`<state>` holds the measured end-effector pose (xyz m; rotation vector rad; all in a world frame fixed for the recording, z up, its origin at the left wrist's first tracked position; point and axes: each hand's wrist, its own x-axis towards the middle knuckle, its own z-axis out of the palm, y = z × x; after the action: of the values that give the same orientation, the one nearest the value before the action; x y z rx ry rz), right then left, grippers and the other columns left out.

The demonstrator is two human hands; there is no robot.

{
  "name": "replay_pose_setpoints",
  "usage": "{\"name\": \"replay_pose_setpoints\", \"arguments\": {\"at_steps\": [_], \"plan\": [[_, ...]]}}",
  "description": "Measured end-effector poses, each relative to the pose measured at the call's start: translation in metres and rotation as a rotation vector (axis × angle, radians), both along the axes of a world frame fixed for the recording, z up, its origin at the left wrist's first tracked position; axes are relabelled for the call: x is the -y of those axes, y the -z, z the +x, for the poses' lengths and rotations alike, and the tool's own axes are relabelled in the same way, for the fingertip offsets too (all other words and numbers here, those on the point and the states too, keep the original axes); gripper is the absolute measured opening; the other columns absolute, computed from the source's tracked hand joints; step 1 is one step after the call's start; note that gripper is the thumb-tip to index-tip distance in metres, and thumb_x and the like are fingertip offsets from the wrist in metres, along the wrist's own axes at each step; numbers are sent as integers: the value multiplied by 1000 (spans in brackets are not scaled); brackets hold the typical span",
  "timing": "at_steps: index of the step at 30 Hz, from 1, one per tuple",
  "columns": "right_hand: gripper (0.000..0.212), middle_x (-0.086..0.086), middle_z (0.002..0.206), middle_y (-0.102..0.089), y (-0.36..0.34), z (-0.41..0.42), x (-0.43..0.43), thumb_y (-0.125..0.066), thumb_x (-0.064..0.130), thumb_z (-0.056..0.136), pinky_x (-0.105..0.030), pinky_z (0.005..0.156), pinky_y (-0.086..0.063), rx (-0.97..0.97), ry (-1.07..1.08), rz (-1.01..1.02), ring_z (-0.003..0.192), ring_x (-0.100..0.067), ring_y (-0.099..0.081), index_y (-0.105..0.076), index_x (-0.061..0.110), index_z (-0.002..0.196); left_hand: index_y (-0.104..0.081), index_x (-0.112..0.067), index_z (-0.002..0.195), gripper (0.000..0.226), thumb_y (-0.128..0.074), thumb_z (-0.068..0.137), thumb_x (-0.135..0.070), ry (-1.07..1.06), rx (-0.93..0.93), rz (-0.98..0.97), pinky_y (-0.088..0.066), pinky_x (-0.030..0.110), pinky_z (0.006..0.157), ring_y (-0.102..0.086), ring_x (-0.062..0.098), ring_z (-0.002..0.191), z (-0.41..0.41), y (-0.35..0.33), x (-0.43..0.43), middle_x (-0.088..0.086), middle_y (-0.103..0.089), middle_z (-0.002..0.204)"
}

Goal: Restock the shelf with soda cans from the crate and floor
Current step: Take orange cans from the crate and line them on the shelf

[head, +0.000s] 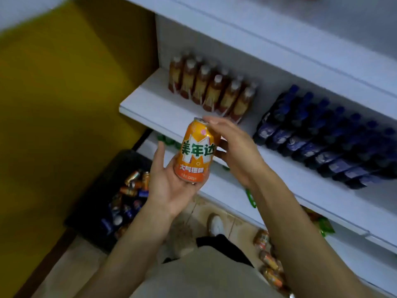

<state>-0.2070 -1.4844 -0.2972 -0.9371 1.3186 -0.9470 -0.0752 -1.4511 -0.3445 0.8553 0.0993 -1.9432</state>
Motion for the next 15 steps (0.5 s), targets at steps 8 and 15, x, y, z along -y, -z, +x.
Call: {"name": "replay_pose_setpoints", "arguments": {"at_steps": [8,15], "plan": [[50,2,112,-65,-144,-111,11,-75,14,79,-24,70,-57,-305,111,-532,90,-10,-69,-57,25,124,-49,-17,134,76,-75,69,-47,371,282,-831,-47,42,102,-59,21,120,-97,-120,66,8,-62,129],[86,9,123,-56,-197,-203,58,-82,22,71,-22,74,-57,-411,271,-642,98,-8,-65,-34,34,140,-54,-38,109,50,-81,69,-27,245,975,-1220,-49,7,71,-62,-8,93,-189,-183,134,-18,-65,105]]}}
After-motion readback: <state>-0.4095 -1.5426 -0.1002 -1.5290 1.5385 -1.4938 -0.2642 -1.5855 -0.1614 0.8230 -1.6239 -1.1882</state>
